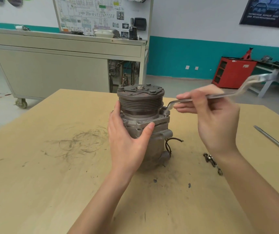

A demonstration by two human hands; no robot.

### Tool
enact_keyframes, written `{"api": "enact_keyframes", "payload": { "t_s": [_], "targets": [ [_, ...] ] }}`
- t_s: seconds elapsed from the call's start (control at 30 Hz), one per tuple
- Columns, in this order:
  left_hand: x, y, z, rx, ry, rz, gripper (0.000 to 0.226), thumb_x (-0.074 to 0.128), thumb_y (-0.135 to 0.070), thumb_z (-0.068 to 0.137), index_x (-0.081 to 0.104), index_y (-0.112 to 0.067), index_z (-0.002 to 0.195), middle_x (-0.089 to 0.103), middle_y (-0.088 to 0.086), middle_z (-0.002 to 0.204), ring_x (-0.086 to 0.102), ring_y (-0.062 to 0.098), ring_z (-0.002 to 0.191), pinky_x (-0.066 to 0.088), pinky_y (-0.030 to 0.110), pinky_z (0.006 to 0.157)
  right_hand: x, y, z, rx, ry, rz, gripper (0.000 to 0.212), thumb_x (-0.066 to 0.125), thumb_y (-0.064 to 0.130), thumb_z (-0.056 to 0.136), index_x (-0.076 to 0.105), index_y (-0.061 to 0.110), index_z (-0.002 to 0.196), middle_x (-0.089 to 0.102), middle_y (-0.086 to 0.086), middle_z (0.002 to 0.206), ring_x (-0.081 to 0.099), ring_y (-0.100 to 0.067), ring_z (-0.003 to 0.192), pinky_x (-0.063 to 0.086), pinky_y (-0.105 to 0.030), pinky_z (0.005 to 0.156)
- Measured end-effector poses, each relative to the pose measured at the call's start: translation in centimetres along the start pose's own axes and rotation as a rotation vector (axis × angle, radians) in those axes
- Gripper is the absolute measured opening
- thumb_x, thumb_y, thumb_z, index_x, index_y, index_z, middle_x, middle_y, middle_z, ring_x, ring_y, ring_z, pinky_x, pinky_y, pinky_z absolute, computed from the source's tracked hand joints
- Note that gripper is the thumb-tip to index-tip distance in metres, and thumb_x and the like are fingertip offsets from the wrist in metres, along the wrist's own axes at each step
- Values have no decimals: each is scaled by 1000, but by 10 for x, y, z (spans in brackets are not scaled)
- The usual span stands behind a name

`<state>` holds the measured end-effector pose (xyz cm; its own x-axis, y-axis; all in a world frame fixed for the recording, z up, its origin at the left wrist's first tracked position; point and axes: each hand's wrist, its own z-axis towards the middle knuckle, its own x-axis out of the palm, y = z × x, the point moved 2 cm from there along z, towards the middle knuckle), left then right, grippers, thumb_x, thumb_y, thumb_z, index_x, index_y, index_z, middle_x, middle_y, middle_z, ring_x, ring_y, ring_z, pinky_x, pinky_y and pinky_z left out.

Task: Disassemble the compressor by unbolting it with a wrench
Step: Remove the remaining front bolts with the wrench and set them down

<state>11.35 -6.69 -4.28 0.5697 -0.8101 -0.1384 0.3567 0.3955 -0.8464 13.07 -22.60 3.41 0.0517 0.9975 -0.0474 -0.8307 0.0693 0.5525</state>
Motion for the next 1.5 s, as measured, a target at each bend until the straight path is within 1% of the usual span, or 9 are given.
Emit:
{"api": "enact_keyframes", "payload": {
  "t_s": [0.17,0.3,0.6,0.77,0.87,1.07,1.2,1.37,1.5],
  "targets": [
    [0,0,0,6,-2,-3,92,65,-51,75,22,-24,151,36,-7,147,32,9,138,31,40,115,1,-1,-22,-82,14,-131,27,48,43,96,63,22,89,69,4,80,72,-14,74,59,-41,63],
    [0,0,0,7,0,-6,92,66,-51,74,22,-25,151,36,-12,144,32,7,136,30,36,115,2,-7,-31,-47,1,-13,16,49,36,98,61,31,89,69,4,89,72,-17,77,58,-32,66],
    [0,0,0,-9,10,-8,92,65,-52,74,21,-27,151,35,-12,145,30,7,138,30,40,116,-4,-84,23,738,58,492,34,31,16,102,52,9,76,65,-4,62,55,-13,45,41,-18,40],
    [0,-2,1,0,4,-3,92,65,-52,73,22,-28,151,34,-20,135,31,2,133,30,35,114,29,-108,53,843,309,376,24,48,21,91,60,16,71,58,-1,69,43,-14,63,31,-25,56],
    [-1,-1,1,-6,10,-1,92,65,-53,73,21,-29,151,35,-16,140,31,4,136,30,38,115,30,-102,55,861,265,440,32,46,19,95,57,16,66,57,1,60,45,-10,53,33,-19,46],
    [0,0,0,-17,9,-2,93,65,-53,73,21,-28,151,35,-11,146,29,7,139,30,42,116,-9,-40,54,624,-121,492,39,41,26,102,57,10,71,70,-6,64,65,-12,53,50,-16,49],
    [0,0,0,-17,10,-1,92,65,-54,74,21,-29,151,34,-14,144,30,6,138,30,42,116,-11,-1,29,276,-104,146,36,51,31,97,68,13,71,72,-3,69,71,-20,63,56,-21,57],
    [-1,-1,0,-19,10,4,93,65,-53,74,20,-28,151,34,-9,149,29,9,140,29,43,116,-2,9,2,-73,-51,-207,28,58,40,90,67,15,84,68,-4,71,69,-22,61,57,-44,59],
    [-1,-2,0,-22,6,1,93,65,-50,74,21,-25,152,35,-5,150,29,12,141,28,44,115,-2,2,-12,-211,-10,-353,40,53,35,96,69,3,77,65,-8,68,67,-22,62,53,-42,56]
  ]
}}
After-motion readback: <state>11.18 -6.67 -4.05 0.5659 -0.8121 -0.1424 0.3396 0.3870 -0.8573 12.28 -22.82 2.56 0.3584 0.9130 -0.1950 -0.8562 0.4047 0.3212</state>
